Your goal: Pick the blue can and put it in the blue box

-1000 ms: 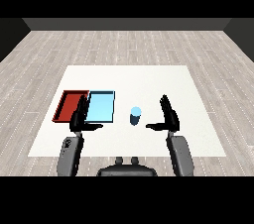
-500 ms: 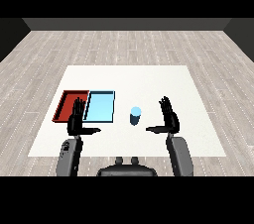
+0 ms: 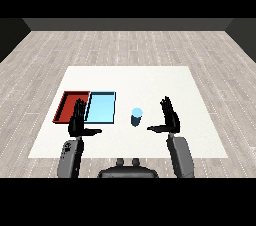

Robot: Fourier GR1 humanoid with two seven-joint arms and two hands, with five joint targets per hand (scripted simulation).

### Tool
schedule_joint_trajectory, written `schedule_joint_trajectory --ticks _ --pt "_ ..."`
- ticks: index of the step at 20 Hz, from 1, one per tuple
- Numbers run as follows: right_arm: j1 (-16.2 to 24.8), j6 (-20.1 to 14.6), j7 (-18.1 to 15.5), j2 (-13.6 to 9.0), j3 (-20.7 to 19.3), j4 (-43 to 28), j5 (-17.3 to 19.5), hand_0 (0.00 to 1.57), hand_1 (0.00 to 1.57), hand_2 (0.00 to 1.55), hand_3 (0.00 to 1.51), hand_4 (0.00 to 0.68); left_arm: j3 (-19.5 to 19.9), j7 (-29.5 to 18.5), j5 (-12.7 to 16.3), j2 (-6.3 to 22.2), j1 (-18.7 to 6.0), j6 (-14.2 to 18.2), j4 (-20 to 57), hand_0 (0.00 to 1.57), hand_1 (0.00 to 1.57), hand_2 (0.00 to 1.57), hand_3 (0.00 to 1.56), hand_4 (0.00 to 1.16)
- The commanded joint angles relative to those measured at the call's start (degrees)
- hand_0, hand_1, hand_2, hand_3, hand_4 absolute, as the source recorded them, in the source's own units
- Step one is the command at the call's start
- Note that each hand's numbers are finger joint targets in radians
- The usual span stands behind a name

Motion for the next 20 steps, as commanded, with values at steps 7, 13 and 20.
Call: schedule_joint_trajectory --ticks 7,13,20 --pt "-3.4 -4.6 1.1 1.0 4.1 7.0 -2.2 0.0 0.0 0.0 0.0 0.0 -0.3 0.2 0.1 -0.3 -0.8 0.8 -0.1 0.0 0.0 0.0 0.0 0.0" --pt "-5.2 -4.9 0.2 1.0 3.5 10.3 -4.0 0.0 0.0 0.0 0.0 0.0 2.0 -1.9 1.4 1.6 -3.6 0.3 5.0 0.0 0.0 0.0 0.0 0.0" --pt "-4.9 -10.1 -0.7 1.0 8.8 13.1 -6.7 0.0 0.0 0.0 0.0 0.0 1.9 -1.8 4.7 1.8 0.0 -2.0 1.8 0.0 0.0 0.0 0.0 0.0"
